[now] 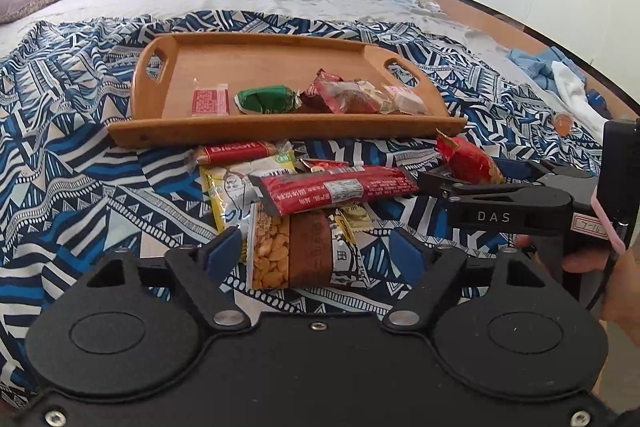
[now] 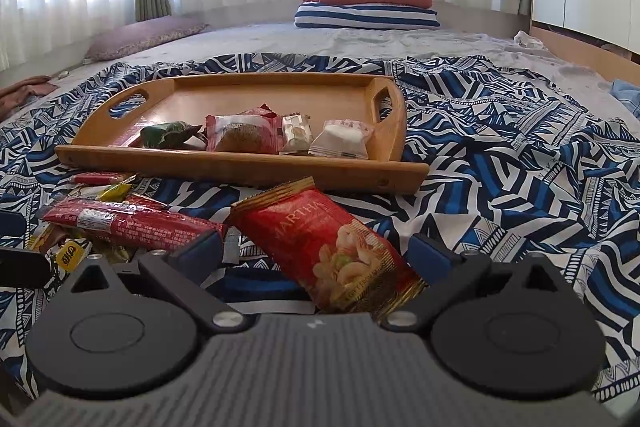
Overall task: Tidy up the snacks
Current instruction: 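Withdraw both tools from the tray toward the snack pile, then grasp the peanut snack bar with the left tool while the right tool grasps the red nut bag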
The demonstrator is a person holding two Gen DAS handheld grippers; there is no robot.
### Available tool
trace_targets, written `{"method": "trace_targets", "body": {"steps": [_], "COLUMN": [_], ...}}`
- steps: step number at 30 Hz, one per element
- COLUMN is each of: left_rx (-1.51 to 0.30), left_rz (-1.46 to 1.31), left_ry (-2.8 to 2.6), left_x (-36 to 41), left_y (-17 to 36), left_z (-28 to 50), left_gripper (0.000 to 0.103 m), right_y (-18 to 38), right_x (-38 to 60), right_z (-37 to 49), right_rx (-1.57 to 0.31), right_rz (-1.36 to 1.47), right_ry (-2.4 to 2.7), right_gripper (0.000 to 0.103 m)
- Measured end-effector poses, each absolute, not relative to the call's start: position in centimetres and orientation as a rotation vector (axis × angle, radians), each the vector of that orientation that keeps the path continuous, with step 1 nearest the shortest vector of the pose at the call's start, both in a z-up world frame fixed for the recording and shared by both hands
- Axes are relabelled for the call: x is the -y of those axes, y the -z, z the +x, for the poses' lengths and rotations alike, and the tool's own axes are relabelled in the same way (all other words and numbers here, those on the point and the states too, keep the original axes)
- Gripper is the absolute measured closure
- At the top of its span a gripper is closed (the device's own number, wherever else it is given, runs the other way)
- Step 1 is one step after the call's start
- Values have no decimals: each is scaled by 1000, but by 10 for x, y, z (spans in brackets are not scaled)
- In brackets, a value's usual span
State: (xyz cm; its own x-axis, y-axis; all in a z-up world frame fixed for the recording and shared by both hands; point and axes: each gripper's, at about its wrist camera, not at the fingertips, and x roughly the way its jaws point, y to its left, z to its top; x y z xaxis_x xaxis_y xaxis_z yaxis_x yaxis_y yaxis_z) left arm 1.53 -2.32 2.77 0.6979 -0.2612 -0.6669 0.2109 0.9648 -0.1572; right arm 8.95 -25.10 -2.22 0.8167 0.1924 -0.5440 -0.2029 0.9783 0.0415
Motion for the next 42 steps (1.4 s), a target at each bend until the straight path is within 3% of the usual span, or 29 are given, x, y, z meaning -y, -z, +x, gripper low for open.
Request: {"method": "trace_targets", "body": {"steps": [20, 30, 42], "left_rx": [-787, -776, -772], "left_rz": [-31, 16, 16], "left_ry": [221, 240, 218], "left_x": [33, 38, 29], "left_y": [-15, -14, -20], "left_z": [24, 17, 11], "left_gripper": [27, 48, 52], "right_y": [29, 31, 28], "right_x": [253, 253, 245], "right_z": [91, 89, 84], "right_rx": [-572, -562, -537], "right_rz": [-3, -4, -59], "right_ry": [-218, -215, -171], "right_gripper": [0, 0, 3]}}
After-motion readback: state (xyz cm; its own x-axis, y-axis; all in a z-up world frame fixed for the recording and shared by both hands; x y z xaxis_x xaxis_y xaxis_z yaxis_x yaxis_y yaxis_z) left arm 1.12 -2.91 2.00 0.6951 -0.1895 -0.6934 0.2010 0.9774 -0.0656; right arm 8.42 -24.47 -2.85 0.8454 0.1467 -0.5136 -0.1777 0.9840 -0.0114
